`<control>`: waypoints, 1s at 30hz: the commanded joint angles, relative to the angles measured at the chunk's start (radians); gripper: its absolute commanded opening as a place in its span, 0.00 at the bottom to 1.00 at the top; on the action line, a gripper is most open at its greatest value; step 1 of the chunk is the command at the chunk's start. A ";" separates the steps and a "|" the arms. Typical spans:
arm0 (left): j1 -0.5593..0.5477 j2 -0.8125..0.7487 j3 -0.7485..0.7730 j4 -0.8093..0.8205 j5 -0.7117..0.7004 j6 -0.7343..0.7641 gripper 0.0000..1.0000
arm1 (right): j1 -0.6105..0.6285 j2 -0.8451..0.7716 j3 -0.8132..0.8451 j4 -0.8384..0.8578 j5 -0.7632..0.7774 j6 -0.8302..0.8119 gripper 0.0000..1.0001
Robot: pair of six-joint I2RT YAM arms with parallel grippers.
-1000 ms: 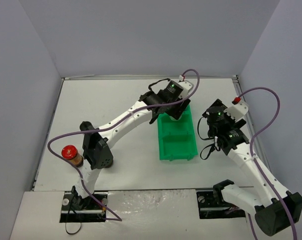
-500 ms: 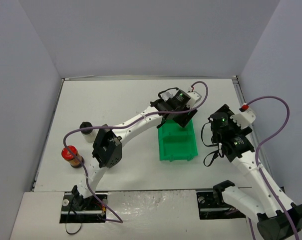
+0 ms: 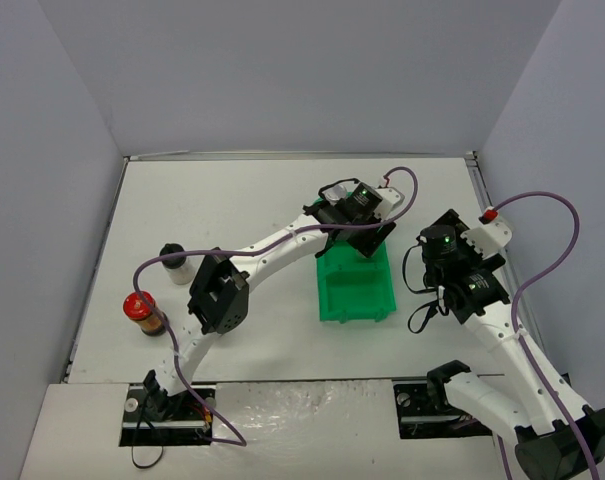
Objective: Organize the condiment bottles
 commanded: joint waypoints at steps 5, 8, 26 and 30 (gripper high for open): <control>-0.009 -0.021 0.055 0.070 0.019 -0.007 0.00 | 0.002 0.012 0.018 0.015 0.057 0.029 1.00; -0.009 -0.015 0.056 0.061 0.021 -0.007 0.00 | 0.001 0.014 0.018 0.015 0.053 0.030 1.00; -0.010 -0.045 0.004 0.084 0.012 0.000 0.85 | 0.001 0.019 0.016 0.016 0.050 0.031 1.00; -0.011 -0.066 -0.008 0.088 -0.011 0.005 0.86 | 0.002 0.018 0.015 0.016 0.049 0.032 1.00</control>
